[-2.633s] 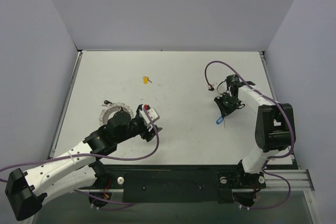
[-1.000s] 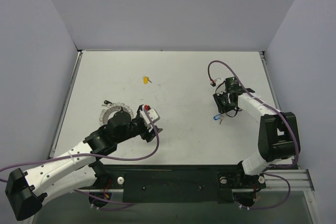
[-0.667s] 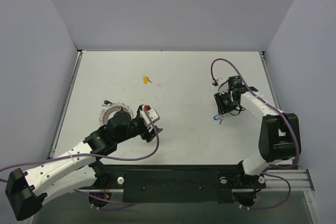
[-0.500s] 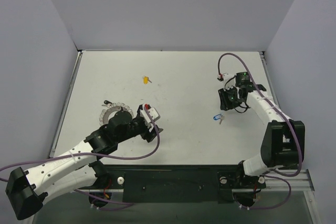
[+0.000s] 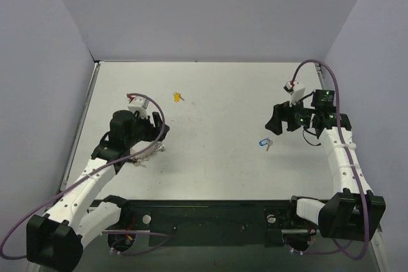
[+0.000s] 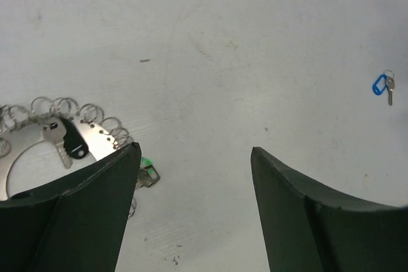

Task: Put the keys on the keyring

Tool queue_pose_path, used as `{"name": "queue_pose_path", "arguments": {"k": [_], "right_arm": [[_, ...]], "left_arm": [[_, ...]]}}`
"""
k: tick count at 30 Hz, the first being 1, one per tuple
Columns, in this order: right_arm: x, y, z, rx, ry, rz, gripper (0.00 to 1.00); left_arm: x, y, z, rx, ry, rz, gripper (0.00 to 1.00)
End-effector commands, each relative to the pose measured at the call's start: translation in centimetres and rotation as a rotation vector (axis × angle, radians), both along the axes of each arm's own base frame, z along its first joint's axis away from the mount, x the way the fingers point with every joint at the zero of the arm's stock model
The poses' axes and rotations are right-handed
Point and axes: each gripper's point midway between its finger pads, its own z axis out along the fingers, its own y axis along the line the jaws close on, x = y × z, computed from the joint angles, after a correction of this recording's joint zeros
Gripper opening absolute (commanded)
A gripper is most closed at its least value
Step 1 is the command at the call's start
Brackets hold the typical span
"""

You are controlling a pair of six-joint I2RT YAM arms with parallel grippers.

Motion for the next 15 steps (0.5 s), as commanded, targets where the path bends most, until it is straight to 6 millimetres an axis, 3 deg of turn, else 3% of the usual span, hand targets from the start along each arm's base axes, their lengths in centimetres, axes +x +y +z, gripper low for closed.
{"name": "queue_pose_path", "arguments": {"k": [1,6,15], "right_arm": [[-2.0,2.6,-0.4,0.143,0.004,0.077,0.82],[-2.6,3.2,-1.1,0.209,0.036,0.091,0.84],[-4.4,4.0,-0.7,0.216,0.074,0.217,0.82]], "left_arm": [[1.1,2.5,-0.1,-0.105,0.150,0.141,0.80],[3.6,4.9,-1.1,-0.140,0.216,0.221,0.73],[5.7,5.4,-6.4,0.150,0.436,0.143,0.56]]}}
